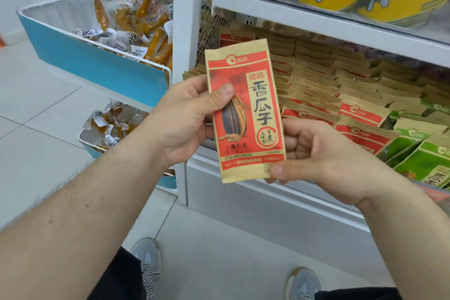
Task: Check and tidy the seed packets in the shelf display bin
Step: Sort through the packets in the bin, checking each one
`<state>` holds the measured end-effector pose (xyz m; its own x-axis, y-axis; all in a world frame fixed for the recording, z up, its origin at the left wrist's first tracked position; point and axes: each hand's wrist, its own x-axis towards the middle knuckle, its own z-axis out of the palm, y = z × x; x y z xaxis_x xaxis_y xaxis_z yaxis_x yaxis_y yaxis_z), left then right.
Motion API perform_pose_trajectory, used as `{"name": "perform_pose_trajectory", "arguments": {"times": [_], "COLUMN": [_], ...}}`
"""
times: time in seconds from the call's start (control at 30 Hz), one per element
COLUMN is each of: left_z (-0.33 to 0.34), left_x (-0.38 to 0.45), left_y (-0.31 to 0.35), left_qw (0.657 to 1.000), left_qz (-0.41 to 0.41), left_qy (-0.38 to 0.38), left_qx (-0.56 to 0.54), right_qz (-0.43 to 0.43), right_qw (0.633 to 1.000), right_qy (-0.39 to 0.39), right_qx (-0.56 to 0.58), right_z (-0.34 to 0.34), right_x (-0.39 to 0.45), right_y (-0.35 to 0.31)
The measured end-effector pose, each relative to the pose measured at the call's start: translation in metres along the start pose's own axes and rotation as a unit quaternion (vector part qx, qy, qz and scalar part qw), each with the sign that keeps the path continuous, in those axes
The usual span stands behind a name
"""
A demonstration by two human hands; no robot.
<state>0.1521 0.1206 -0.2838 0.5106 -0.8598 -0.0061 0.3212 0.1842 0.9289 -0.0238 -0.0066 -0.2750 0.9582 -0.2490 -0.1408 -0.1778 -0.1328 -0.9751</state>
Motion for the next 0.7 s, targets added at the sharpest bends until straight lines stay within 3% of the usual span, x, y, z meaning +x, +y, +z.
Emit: {"name": "perform_pose_trajectory", "arguments": {"times": [0.17, 0.33, 0.5, 0.7], "left_z": [-0.003, -0.005, -0.005, 0.003], "left_x": [0.0, -0.001, 0.0, -0.006], "left_y": [0.002, 0.003, 0.002, -0.004], "left_qw": [1.0, 1.0, 1.0, 0.994], "left_qz": [-0.002, 0.001, 0.004, -0.019], "left_qy": [-0.013, -0.018, -0.009, -0.066], "left_qx": [-0.01, -0.004, 0.009, 0.086], "right_qz": [-0.029, -0.029, -0.023, -0.048], "right_qw": [0.996, 0.996, 0.997, 0.996], "right_qy": [-0.081, -0.08, -0.053, 0.039], "right_qx": [0.035, 0.041, 0.044, 0.058], "right_z": [-0.002, -0.001, 0.001, 0.003], "right_x": [-0.001, 0.0, 0.003, 0.005], "right_y": [-0.004, -0.001, 0.002, 0.008]}}
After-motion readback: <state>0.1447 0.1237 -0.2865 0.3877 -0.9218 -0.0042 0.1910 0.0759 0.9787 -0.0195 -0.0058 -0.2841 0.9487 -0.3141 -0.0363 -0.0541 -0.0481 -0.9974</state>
